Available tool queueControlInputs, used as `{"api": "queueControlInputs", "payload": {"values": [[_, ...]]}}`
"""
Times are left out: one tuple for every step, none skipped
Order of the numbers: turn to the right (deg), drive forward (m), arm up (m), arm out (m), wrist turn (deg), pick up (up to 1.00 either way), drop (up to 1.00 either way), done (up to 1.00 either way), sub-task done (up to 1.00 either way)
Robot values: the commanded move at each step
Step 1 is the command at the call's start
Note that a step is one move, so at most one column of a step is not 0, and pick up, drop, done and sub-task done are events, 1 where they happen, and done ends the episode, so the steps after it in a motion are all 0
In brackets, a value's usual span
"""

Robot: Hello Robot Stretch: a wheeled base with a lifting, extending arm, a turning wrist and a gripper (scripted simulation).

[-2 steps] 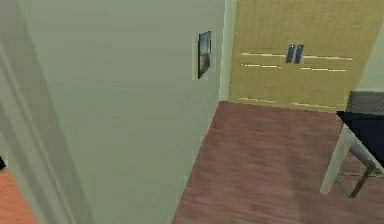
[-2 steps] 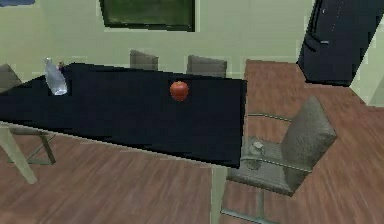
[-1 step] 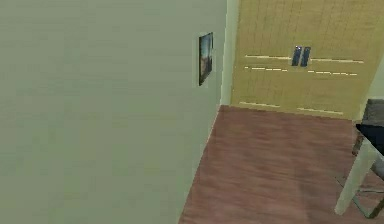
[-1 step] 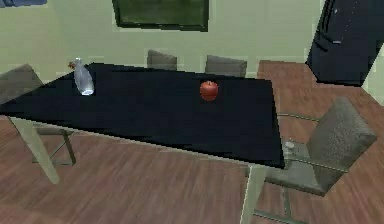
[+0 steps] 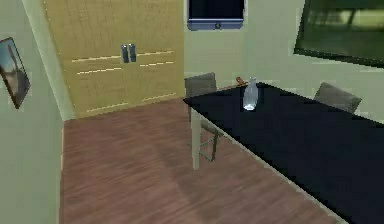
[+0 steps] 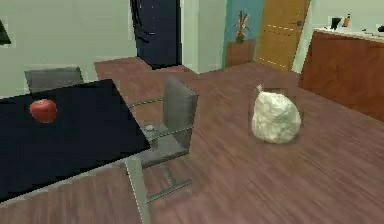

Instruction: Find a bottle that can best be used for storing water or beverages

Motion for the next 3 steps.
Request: {"api": "queueControlInputs", "payload": {"values": [[45.0,0.00,0.00,0.00,0.0,0.00,0.00,0.00,0.00],[9.0,0.00,0.00,0.00,0.0,0.00,0.00,0.00,0.00],[0.0,0.15,0.00,0.00,0.0,0.00,0.00,0.00,0.00]]}}
